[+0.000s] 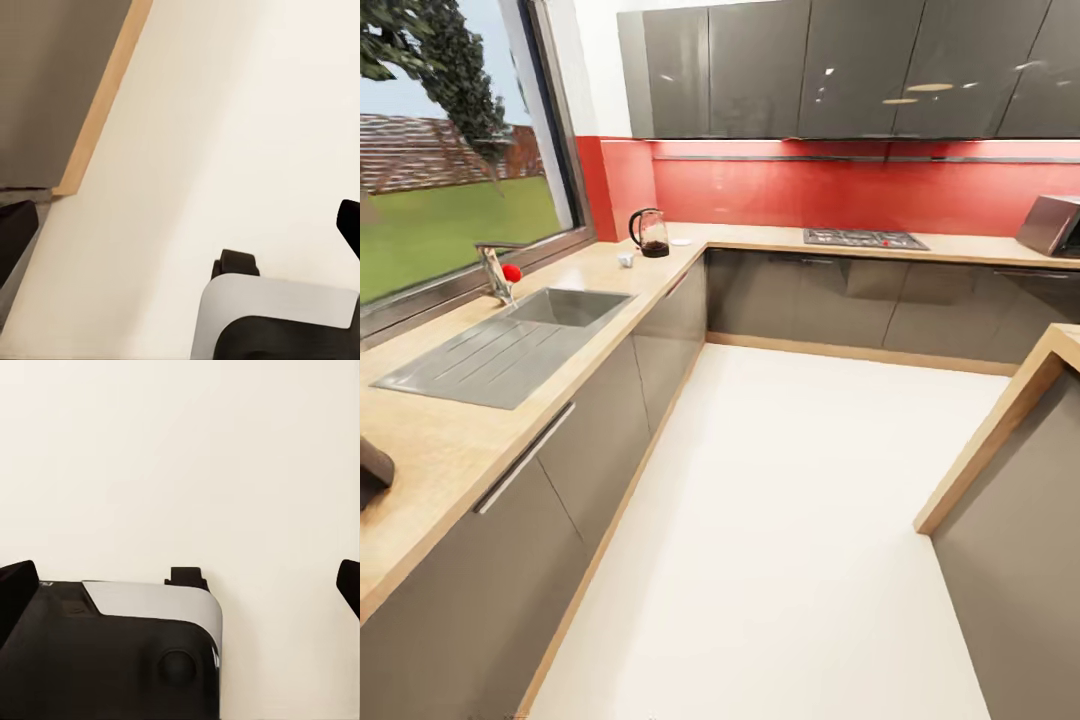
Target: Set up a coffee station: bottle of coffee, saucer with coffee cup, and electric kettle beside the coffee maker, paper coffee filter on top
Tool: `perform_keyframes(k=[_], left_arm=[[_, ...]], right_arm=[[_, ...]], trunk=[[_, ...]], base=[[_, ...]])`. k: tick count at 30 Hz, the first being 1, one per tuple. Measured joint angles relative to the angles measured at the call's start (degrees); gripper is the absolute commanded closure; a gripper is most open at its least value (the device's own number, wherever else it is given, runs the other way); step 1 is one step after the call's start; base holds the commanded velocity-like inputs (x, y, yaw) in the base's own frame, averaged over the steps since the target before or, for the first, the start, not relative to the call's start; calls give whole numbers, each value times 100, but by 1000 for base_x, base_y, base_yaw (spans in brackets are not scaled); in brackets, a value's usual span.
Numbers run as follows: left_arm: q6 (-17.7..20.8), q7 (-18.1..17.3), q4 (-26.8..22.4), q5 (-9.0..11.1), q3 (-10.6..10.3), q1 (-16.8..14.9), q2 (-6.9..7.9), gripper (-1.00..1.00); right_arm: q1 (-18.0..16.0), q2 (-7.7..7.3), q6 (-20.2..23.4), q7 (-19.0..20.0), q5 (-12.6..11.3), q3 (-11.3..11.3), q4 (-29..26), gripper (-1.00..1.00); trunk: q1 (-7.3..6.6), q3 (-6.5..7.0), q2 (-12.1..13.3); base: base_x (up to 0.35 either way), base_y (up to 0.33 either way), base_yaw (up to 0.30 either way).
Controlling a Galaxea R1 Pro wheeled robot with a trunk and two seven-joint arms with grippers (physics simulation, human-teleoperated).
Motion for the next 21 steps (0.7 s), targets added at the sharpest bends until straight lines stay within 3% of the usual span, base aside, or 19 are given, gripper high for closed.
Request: perform_keyframes(k=[8,21], left_arm=[[-1,-1,1,-4,0,-2,-2,-100],[1,-2,7,-8,-9,-2,-9,-100]], right_arm=[[2,-235,-226,4,0,-21,12,-100],[2,-246,-230,-2,1,-21,26,-100]], trunk=[[-176,136,321],[-462,370,843]], base=[[0,0,76],[0,0,1]])
